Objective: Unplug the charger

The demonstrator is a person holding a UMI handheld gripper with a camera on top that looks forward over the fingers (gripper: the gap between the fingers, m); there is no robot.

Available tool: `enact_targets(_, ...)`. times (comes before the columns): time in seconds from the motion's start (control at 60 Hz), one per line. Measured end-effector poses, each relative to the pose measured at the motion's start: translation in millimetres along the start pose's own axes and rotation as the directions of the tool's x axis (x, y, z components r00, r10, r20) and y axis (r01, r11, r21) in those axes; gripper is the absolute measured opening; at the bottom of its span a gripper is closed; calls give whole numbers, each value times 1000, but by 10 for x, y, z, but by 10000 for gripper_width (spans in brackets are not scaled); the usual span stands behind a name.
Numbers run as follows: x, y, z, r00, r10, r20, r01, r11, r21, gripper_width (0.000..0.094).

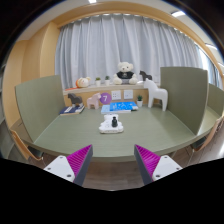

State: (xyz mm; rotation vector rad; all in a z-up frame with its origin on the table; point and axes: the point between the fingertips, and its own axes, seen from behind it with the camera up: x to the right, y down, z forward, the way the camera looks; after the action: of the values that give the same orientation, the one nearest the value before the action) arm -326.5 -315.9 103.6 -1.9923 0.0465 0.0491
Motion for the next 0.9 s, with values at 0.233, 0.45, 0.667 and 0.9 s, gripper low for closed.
enact_targets(0.233,-168,73,965,1000,-28,15,29,997,-70,852)
enact_targets(0.45,-83,-175,2025,999,-29,-24,27,996,-81,772)
enact_targets(0.667,110,-257,2887,998,-14,-66,7,994,-107,531)
enact_targets(0.9,106,-255,3029,997,29,-76,-33,998,-52,113)
